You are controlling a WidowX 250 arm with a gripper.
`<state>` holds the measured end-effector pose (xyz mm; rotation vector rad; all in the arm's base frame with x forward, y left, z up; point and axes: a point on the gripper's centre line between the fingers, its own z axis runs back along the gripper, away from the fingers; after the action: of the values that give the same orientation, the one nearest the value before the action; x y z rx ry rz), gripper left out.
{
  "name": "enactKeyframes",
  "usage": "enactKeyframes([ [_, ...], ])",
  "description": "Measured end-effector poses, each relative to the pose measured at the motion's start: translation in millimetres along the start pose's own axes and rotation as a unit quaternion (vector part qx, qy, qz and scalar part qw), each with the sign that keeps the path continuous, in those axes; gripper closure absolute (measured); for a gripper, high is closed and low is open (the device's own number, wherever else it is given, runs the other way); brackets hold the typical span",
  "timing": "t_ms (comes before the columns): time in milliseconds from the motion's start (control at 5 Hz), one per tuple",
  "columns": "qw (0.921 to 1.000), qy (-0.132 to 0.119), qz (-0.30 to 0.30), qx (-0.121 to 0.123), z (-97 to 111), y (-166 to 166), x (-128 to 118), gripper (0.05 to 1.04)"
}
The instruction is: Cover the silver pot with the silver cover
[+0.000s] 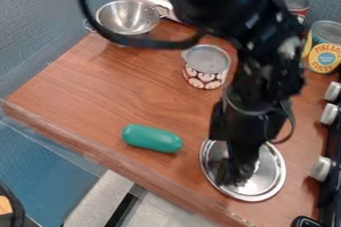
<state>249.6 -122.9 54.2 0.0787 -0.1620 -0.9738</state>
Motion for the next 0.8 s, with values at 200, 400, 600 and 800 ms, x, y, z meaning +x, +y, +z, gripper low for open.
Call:
enactKeyframes([
  [200,0.9997,-0.004,-0.023,-0.01,-12,1,12,0.083],
  [400,0.999,-0.015,-0.038,-0.021,-18,8,22,0.138],
  [600,0.9983,-0.023,-0.051,-0.014,-20,13,27,0.411],
  [800,0.9986,-0.017,-0.049,0.008,-20,19,23,0.685],
])
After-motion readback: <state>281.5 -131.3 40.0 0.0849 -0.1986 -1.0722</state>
